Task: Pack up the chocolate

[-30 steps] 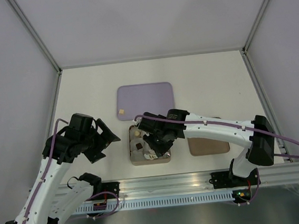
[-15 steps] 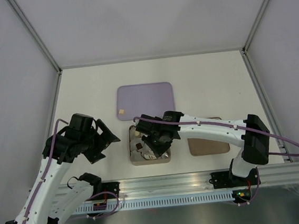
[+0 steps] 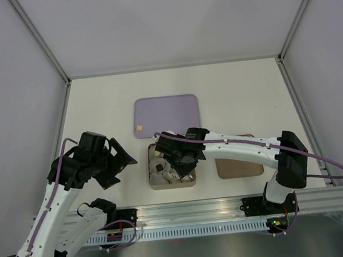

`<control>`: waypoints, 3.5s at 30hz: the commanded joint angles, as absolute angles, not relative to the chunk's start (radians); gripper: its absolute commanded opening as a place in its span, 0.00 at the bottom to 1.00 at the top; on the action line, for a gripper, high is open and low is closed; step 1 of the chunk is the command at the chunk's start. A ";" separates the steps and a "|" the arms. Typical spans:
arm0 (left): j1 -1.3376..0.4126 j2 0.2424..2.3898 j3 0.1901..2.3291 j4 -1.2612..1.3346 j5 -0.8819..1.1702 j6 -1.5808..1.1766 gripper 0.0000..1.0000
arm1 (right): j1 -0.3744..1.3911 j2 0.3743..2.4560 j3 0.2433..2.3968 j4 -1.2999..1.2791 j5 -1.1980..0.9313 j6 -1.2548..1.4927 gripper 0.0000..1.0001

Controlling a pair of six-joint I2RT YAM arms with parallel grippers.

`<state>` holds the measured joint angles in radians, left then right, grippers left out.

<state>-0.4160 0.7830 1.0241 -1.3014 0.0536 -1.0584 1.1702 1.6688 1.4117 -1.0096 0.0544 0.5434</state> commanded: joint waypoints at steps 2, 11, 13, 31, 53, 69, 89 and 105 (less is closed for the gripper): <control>-0.413 0.773 1.037 -1.321 0.058 -1.097 1.00 | 1.178 1.666 1.456 -1.019 0.072 0.565 0.31; -0.414 0.770 1.039 -1.321 0.055 -1.098 0.99 | 1.177 1.655 1.516 -1.051 0.067 0.572 0.40; -0.413 0.770 1.037 -1.322 0.055 -1.098 1.00 | 1.177 1.649 1.514 -1.055 0.069 0.574 0.41; -0.413 0.761 1.048 -1.324 0.061 -1.089 1.00 | 1.154 1.788 1.936 -1.019 0.192 0.483 0.37; -0.413 0.735 1.049 -1.321 0.023 -1.061 1.00 | 0.902 2.318 2.342 -0.884 0.071 0.178 0.40; -0.413 0.730 1.026 -1.313 0.020 -1.058 1.00 | 0.893 2.416 2.376 -0.868 0.063 0.172 0.41; -0.413 0.718 1.019 -1.345 0.052 -1.065 1.00 | 0.905 2.019 2.148 -0.916 0.037 0.273 0.18; -0.413 0.729 1.023 -1.362 0.058 -1.069 0.99 | 1.230 1.620 1.606 -1.005 0.008 0.511 0.18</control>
<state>-0.4160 0.7284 1.0237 -1.3354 0.0284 -1.0584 1.2270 1.6524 1.6501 -0.9981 0.0040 0.4393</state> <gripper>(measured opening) 0.993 0.319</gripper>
